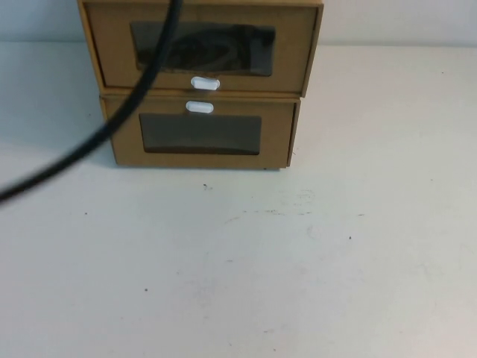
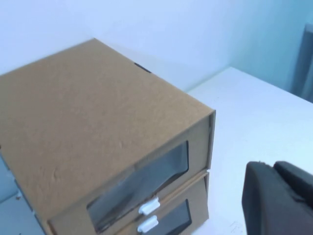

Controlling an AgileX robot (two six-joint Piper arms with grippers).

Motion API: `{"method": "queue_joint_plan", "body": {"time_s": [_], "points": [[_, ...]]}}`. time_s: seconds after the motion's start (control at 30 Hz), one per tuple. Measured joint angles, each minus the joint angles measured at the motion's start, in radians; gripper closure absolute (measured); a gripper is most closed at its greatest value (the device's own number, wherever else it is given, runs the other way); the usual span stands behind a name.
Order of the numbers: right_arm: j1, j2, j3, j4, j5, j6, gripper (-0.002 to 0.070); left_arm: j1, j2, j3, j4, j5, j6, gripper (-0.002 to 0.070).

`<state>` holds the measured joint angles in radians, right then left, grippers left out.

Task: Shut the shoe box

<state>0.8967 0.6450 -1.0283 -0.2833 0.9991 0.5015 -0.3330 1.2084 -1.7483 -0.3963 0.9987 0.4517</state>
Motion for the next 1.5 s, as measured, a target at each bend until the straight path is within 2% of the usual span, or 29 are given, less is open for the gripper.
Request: {"method": "queue_joint_plan", "body": {"time_s": [0.33,0.6,0.77,1.07,1.5], "points": [[0.000,-0.070,0.057,0.032,0.045,-0.012,0.0689,-0.001,-0.570,0.832,-0.059,-0.466,0.081,0.0680],[0.000,-0.070,0.056,0.048,0.045,-0.023,0.0689,-0.001,-0.924,1.286,-0.067,-0.672,0.095,0.0680],[0.000,-0.070,0.056,0.048,0.045,-0.025,0.0689,-0.001,-1.046,1.459,-0.074,-0.764,0.097,0.0680],[0.000,-0.070,0.057,0.050,0.036,-0.038,0.0687,-0.001,-1.062,1.757,-0.082,-1.061,0.097,0.0680],[0.000,-0.070,0.057,0.100,0.035,-0.039,0.0687,-0.001,-1.062,1.775,-0.086,-1.018,0.101,0.0680]]}}
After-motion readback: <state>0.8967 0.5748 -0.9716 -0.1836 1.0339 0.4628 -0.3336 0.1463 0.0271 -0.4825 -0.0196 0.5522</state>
